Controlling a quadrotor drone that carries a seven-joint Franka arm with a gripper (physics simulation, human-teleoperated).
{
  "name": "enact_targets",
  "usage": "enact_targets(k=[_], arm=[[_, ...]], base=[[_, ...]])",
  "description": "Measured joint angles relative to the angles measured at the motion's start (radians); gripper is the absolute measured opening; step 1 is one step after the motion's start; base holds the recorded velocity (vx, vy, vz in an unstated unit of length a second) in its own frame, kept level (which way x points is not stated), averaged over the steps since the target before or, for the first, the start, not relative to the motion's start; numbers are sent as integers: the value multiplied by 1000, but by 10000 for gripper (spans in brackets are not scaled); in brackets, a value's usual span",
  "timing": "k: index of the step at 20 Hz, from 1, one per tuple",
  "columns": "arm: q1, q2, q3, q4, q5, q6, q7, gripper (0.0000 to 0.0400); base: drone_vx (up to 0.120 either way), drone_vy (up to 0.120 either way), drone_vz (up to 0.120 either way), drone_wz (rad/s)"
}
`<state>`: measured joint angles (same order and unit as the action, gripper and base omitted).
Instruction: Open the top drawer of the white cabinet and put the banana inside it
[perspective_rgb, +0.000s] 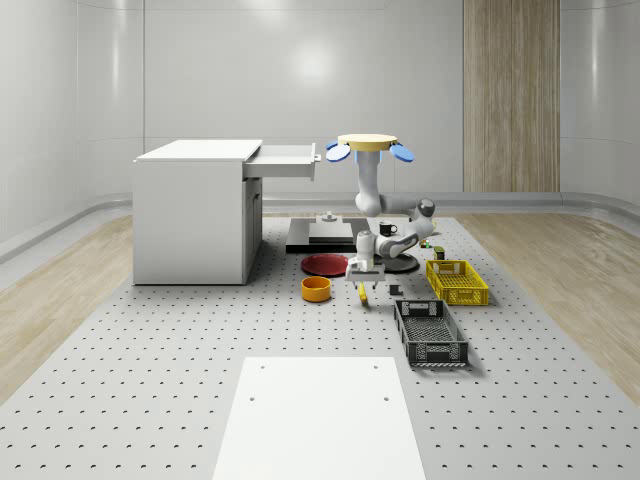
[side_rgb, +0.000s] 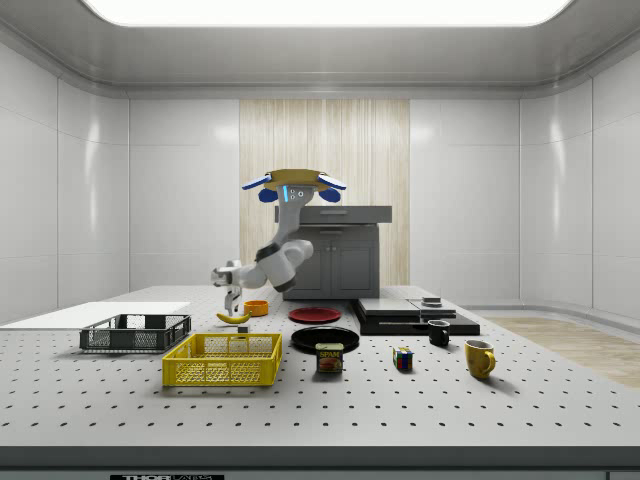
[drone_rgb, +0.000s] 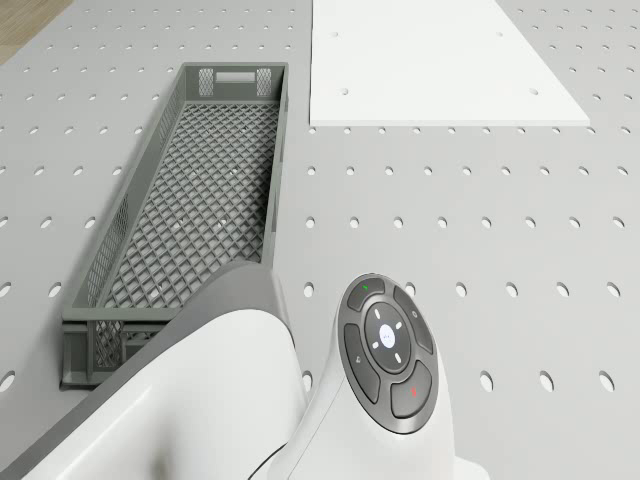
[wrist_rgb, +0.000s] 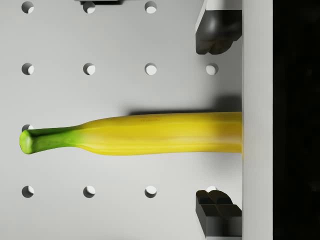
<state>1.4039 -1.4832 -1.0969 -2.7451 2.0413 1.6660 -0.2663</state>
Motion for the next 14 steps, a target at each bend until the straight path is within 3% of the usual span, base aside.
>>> enact_targets(k=[14], arm=[[47,56,88,87,94,23,8,400]], base=[[0,0,0,0]])
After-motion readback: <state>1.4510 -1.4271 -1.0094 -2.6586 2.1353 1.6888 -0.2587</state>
